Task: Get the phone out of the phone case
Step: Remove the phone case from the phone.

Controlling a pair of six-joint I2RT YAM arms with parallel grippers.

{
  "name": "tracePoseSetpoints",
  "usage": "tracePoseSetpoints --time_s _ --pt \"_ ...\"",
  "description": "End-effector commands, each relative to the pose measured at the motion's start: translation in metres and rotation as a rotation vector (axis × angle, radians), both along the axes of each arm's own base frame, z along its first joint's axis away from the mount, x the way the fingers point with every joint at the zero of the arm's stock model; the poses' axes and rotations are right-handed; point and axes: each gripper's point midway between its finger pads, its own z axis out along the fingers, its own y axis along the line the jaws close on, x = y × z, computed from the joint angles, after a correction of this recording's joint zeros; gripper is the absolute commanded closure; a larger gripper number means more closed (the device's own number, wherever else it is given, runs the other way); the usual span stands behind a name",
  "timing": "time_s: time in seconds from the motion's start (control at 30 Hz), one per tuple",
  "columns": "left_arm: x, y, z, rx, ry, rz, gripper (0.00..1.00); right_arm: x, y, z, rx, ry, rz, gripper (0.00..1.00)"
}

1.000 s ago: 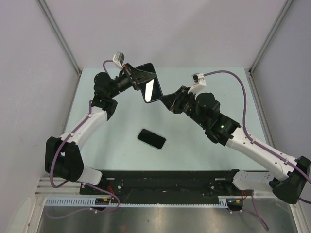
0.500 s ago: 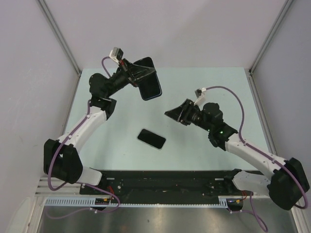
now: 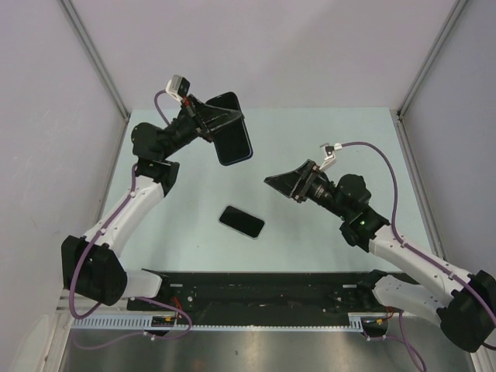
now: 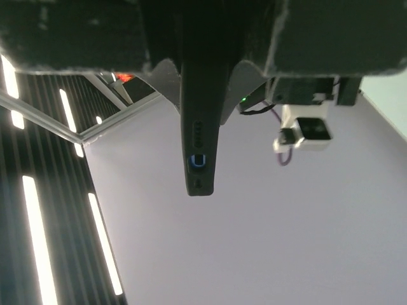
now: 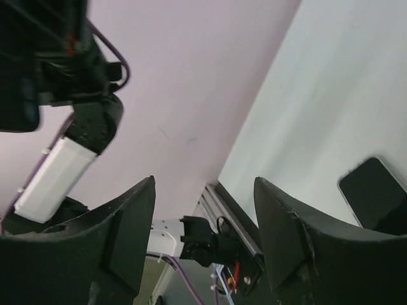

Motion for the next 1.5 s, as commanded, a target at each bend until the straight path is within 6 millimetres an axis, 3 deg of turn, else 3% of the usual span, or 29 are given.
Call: tracePoseSetpoints --time_s 0.0,0.2,0.37,0.47,0.5,0.57,0.6,0.73,0.93,1.07,1.3,1.47 --pt "0.002 0.000 -0.002 0.061 -0.021 0.029 1.00 0.001 -0.008 0.049 0.089 -0.129 -0.048 0.32" --pt "0.016 -0.006 -0.025 0.084 0.036 0.018 1.00 0.009 -0.015 0.063 0.035 -0.165 -0.132 0.24" --pt "0.024 -0.014 -0.057 0.111 0.098 -0.009 1.00 0.008 -0.004 0.075 0.069 -0.180 -0.078 0.21" --pt "0.024 -0.016 -0.059 0.090 0.102 -0.037 1.00 0.008 0.005 0.080 0.149 -0.150 0.022 0.20" --pt "0.025 -0.016 -0.058 0.084 0.105 -0.045 1.00 0.005 0.007 0.096 0.220 -0.179 0.056 0.20" --pt "0.026 -0.018 -0.056 0.082 0.101 -0.051 1.00 0.002 0.015 0.097 0.260 -0.185 0.122 0.20" --pt "0.026 -0.017 -0.054 0.076 0.099 -0.052 1.00 -0.001 0.015 0.106 0.300 -0.222 0.140 0.21" --pt "0.026 -0.017 -0.050 0.060 0.099 -0.062 1.00 0.003 0.020 0.105 0.351 -0.190 0.188 0.24" --pt "0.025 -0.016 -0.052 0.043 0.124 -0.065 1.00 0.000 0.022 0.104 0.501 -0.176 0.295 0.55" --pt "0.023 -0.016 -0.049 0.027 0.123 -0.083 1.00 -0.001 0.016 0.106 0.618 -0.175 0.337 0.68" --pt "0.025 -0.016 -0.042 0.003 0.117 -0.097 1.00 0.007 0.018 0.098 0.650 -0.162 0.327 1.00" --pt "0.016 -0.013 -0.027 -0.063 0.117 -0.142 1.00 0.000 0.017 0.108 0.626 -0.268 0.349 1.00"
